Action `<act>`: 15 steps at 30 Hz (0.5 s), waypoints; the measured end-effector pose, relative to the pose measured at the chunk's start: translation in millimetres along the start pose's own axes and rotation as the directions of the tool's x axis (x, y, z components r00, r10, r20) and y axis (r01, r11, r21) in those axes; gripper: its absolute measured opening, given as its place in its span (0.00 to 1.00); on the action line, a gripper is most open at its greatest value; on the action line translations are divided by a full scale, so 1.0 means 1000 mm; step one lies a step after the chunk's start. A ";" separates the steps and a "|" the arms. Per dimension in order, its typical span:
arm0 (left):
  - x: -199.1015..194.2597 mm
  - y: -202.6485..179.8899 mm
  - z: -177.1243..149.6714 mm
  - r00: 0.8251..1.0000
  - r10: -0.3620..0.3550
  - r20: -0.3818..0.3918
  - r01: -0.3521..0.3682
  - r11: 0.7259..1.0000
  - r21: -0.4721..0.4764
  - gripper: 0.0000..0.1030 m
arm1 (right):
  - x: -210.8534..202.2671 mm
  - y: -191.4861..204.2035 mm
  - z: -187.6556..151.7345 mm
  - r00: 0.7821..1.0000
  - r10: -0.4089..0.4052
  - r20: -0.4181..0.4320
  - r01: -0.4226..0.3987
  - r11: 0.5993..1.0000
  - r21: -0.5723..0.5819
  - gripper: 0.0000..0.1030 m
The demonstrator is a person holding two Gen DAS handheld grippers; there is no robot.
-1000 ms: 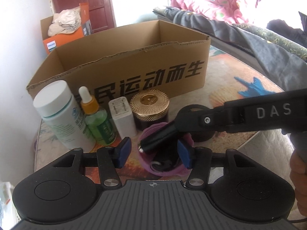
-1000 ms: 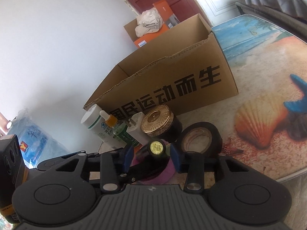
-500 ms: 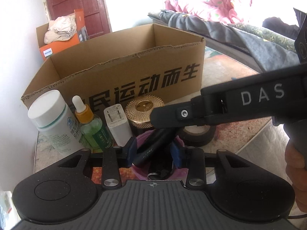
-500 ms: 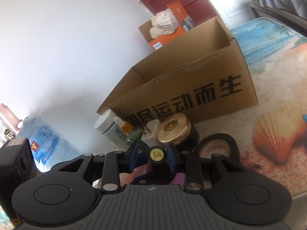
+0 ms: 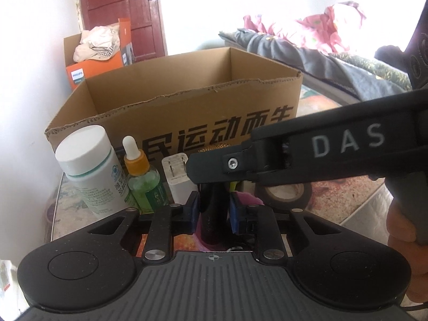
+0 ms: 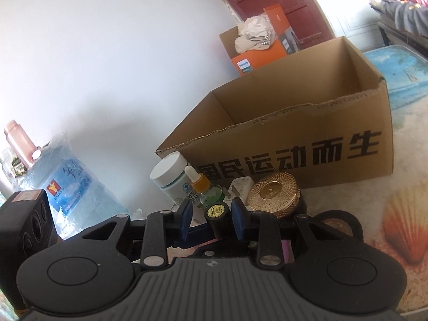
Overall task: Organize rigid objects
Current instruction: 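Carry the black tube with the right gripper into the cardboard box and release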
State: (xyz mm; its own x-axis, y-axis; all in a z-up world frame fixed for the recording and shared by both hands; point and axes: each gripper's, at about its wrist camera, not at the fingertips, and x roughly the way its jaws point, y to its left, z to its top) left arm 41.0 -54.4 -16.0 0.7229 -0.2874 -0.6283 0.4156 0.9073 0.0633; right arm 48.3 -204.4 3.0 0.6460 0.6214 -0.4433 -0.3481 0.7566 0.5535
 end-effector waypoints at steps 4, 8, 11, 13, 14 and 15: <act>-0.007 0.005 0.003 1.000 0.003 0.029 -0.002 1.000 -0.023 0.21 | -0.003 0.011 0.003 1.000 -0.008 0.002 0.008 0.999 -0.045 0.24; -0.021 0.008 0.008 0.997 0.007 0.077 -0.004 0.999 -0.033 0.20 | -0.012 0.028 0.009 1.000 0.000 0.028 0.003 0.994 -0.107 0.24; -0.032 0.008 0.013 0.993 0.018 0.115 -0.014 0.999 -0.038 0.20 | -0.019 0.040 0.016 0.999 0.011 0.053 -0.004 0.990 -0.141 0.24; -0.039 0.010 0.019 0.990 0.025 0.138 -0.019 0.999 -0.044 0.20 | -0.022 0.049 0.023 0.997 0.024 0.069 -0.013 0.988 -0.157 0.24; -0.043 0.012 0.023 0.988 0.028 0.150 -0.021 0.999 -0.050 0.20 | -0.024 0.053 0.027 0.997 0.032 0.076 -0.019 0.986 -0.165 0.24; -0.048 0.014 0.028 0.986 0.029 0.163 -0.020 0.998 -0.055 0.20 | -0.025 0.058 0.033 0.995 0.042 0.086 -0.027 0.984 -0.176 0.24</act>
State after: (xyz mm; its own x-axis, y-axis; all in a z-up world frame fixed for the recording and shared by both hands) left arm 27.6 -36.1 36.3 0.8150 -0.3076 -0.4910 0.3702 0.9284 0.0330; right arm 34.2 -182.9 70.0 0.6870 0.6330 -0.3569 -0.4792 0.7639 0.4323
